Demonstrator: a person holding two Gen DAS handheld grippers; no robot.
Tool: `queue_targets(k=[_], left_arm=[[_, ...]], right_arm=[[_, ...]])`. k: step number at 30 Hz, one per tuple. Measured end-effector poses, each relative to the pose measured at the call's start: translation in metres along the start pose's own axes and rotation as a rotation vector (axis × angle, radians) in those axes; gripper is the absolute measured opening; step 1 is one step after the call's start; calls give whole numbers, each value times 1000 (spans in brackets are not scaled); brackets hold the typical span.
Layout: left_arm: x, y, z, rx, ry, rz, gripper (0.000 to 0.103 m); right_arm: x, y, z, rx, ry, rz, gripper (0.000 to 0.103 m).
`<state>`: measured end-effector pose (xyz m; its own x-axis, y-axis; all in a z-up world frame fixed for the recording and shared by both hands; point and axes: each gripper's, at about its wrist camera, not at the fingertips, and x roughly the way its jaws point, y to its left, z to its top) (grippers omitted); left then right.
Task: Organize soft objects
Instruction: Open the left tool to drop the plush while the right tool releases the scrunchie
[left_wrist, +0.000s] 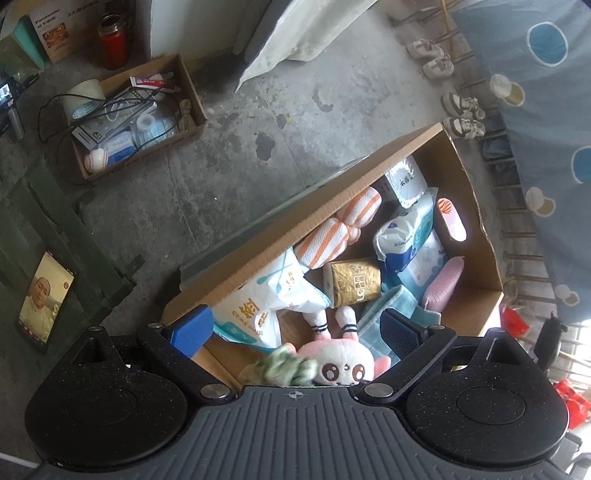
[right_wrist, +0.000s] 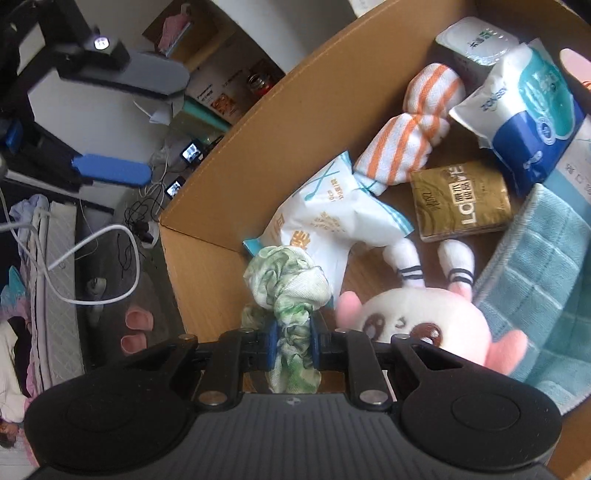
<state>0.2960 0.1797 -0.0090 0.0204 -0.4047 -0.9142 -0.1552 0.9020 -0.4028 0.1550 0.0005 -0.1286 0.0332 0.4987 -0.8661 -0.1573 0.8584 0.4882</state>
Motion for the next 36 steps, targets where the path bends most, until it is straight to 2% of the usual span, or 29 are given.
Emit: queue_targets(k=[2,3,4,6,12,14,16,22,25,27,30,33,36], left_arm=[[1,0,1,3,0,2,97],[1,0,1,7,0,3,97],[0,0,1,11,-1,3,97],[0,-1,0,22,-6,8,97],[-6,-9,-8,83,-64,52,97],[-11,-15,-14,122,-108,92,97],[-17,-23,-21,171,-156,143,97],[-37,-53,-56,345,-321,281,98],[-47,-61,-75,395,-368,260,102],[-50,-67,-88,408,-386,274,103],[-50,-83,-110,446,-409,346,103],[-47,-103,-136,490,-451,455,103],[-39,-119,-157,559,-444,490,100]], right_arm=[[5,0,0,15,45,-6,7],[1,-2,2,27,46,-3,22],[-4,-3,0,35,29,6,31],[-14,-4,-6,52,-11,22,36],[-38,-20,-12,169,-86,88,37],[-45,-26,-16,204,-113,102,42],[-52,-31,-16,237,-156,107,54],[-87,-44,-32,350,-308,108,63],[-104,-48,-47,398,-394,92,71],[-117,-51,-59,426,-431,67,74],[-133,-54,-79,475,-467,18,75],[-146,-55,-101,507,-481,-29,75],[-155,-55,-120,509,-486,-61,75]])
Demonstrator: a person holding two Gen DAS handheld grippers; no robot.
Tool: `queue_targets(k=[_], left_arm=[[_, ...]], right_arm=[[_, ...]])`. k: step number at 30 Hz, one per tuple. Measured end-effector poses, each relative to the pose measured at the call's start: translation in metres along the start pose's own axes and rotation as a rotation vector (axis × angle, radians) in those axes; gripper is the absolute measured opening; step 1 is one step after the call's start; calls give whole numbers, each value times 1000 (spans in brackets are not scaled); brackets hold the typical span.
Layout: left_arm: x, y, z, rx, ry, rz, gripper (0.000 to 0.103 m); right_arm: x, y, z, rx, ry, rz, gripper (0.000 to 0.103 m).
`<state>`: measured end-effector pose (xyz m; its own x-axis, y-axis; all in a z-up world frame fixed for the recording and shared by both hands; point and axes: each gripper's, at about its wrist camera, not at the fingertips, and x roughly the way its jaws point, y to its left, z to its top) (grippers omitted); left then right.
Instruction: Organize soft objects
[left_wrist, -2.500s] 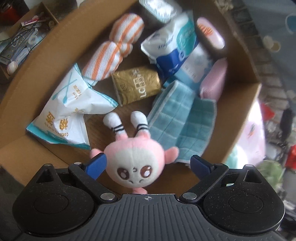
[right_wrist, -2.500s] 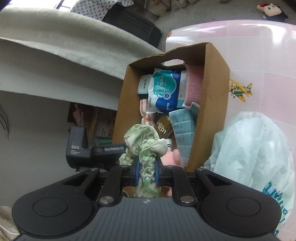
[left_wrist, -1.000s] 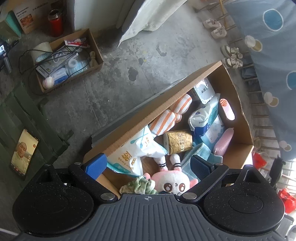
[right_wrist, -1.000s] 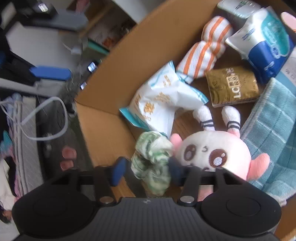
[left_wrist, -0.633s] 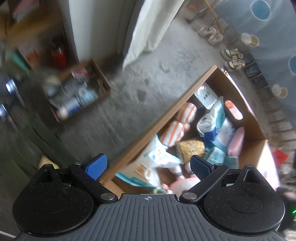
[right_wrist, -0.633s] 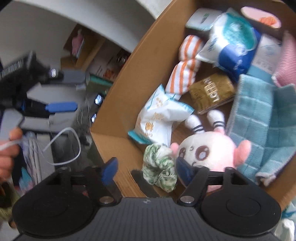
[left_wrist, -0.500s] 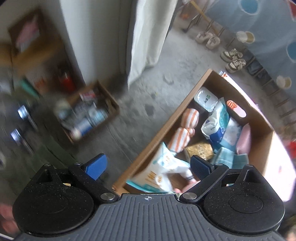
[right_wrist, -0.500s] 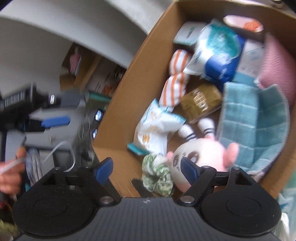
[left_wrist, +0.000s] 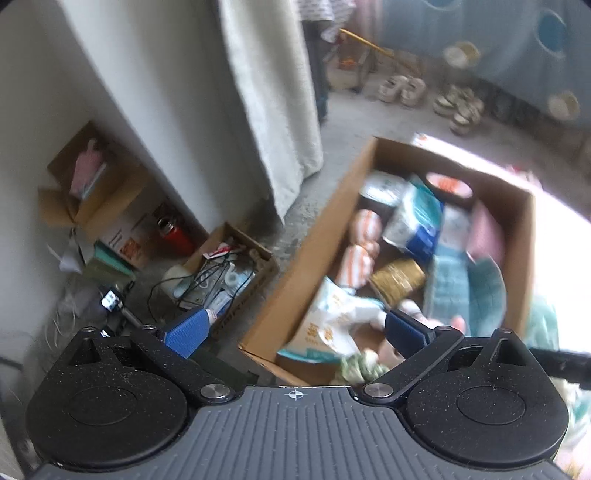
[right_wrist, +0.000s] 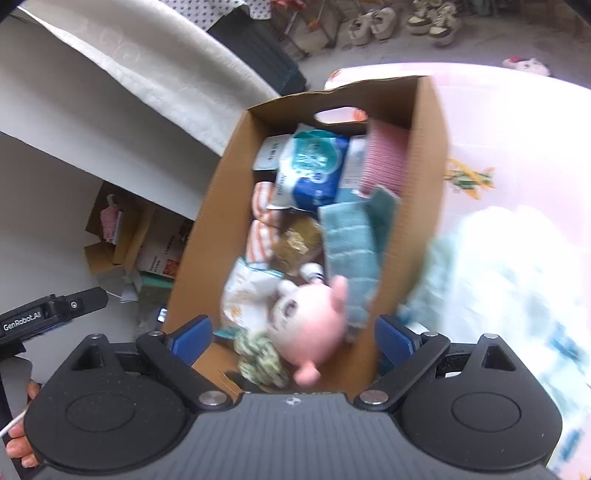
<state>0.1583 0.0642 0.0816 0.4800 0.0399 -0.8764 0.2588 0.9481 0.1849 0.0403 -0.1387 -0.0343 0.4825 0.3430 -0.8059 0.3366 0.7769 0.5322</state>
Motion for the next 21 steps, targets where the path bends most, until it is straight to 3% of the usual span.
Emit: queue_targets(k=[4,12,21], left_arm=[[-4,-18,-9,10,41,-46,96],[-16,-39,-13,-50,157,-237,93],[-21,-69,-19,-34,252,-323,94]], right_arm=[[-23,-14,-12,1,-25,-33,75],[-55,-50,-30,79,-64,-31,75],[-66,-82,-45,146,-97,-24,75]])
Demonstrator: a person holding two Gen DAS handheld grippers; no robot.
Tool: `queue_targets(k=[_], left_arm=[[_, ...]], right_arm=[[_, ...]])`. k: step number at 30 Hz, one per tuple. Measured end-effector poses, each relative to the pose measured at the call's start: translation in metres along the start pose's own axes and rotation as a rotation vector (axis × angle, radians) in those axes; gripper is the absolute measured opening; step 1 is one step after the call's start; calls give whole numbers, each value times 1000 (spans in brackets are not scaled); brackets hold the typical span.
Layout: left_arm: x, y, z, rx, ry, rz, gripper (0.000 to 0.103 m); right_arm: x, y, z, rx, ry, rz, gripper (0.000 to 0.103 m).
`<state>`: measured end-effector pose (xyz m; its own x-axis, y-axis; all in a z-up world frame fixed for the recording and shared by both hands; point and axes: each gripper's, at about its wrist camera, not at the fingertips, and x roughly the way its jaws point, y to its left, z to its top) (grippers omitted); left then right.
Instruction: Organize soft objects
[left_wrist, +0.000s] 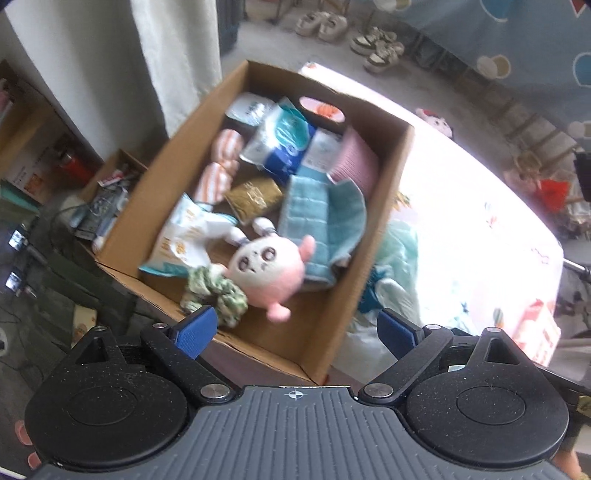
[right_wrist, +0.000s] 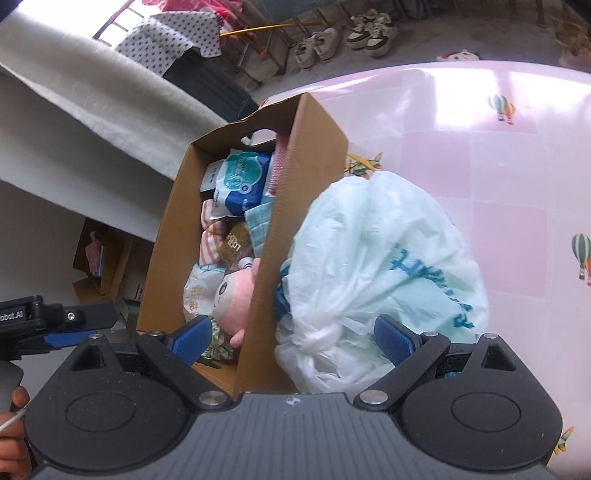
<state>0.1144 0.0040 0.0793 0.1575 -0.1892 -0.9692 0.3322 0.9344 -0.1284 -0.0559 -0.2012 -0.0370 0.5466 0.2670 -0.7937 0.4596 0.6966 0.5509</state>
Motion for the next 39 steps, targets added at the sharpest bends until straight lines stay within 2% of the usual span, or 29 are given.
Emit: queue_targets(k=[6,13,21,27,39], left_arm=[[13,-8,-1,41,29,27,97],[20,11,-2,106,62,9,97],[25,42,-2,224,96,23,97],[26,64,-1,275,130,39,97],[30,84,-3,322,155,72,97]], right_arm=[[-5,-5,-6,9,-6,-29,75],[-6,9,-27,46,-26,-121,75],[1,52,-72,156,-86,-226,75],[2,86,-95,174,-136,-315,75],[11,110,-117,191,-139,-344,75]])
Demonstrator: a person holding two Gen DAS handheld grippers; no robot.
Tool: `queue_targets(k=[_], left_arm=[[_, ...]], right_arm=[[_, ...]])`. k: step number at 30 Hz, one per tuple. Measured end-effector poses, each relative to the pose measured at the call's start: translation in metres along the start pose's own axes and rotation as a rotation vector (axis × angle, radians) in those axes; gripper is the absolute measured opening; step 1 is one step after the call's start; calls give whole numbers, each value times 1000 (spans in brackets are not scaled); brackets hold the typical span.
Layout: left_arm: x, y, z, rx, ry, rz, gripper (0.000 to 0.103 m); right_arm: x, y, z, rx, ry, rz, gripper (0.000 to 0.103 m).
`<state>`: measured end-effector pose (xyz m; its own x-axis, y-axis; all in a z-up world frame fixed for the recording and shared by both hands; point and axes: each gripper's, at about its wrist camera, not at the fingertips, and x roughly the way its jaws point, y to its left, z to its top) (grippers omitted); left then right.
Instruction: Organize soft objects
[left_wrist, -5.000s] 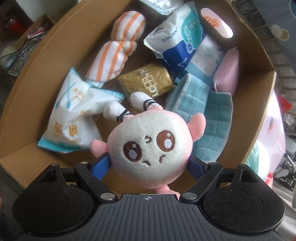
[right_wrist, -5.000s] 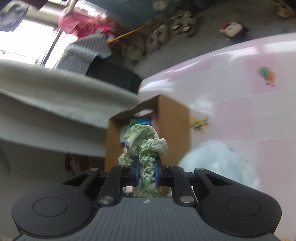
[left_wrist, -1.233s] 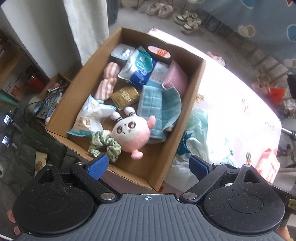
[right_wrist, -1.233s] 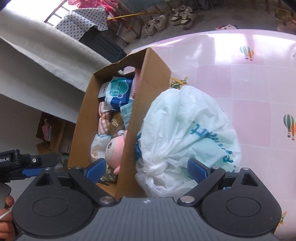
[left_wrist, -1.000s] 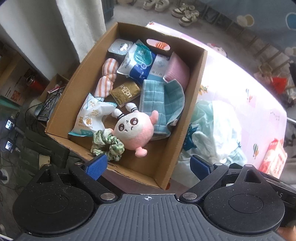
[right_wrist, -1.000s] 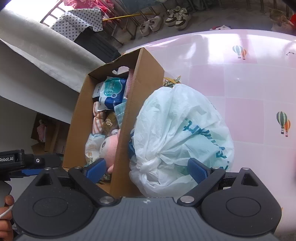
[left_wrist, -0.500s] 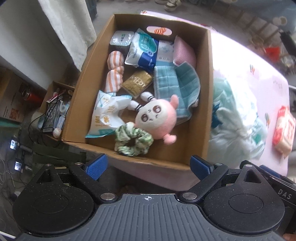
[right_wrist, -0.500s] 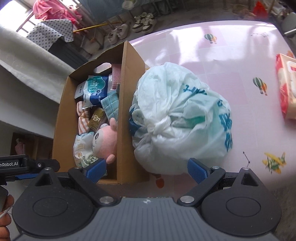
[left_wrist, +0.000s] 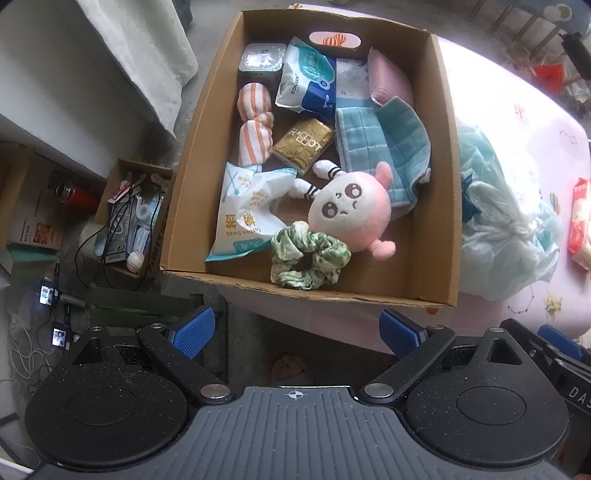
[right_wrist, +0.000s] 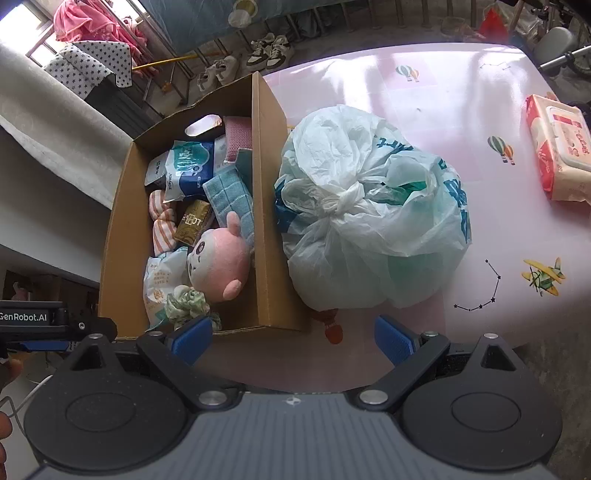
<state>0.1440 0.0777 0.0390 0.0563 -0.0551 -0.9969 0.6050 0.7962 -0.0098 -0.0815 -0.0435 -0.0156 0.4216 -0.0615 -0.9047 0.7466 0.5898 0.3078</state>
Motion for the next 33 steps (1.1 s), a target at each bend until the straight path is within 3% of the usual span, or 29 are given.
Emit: queue_targets(k=[33], left_arm=[[8,0,-2,79,20,-12,97]], right_arm=[[4,6,-7,15,-9,-27,75]])
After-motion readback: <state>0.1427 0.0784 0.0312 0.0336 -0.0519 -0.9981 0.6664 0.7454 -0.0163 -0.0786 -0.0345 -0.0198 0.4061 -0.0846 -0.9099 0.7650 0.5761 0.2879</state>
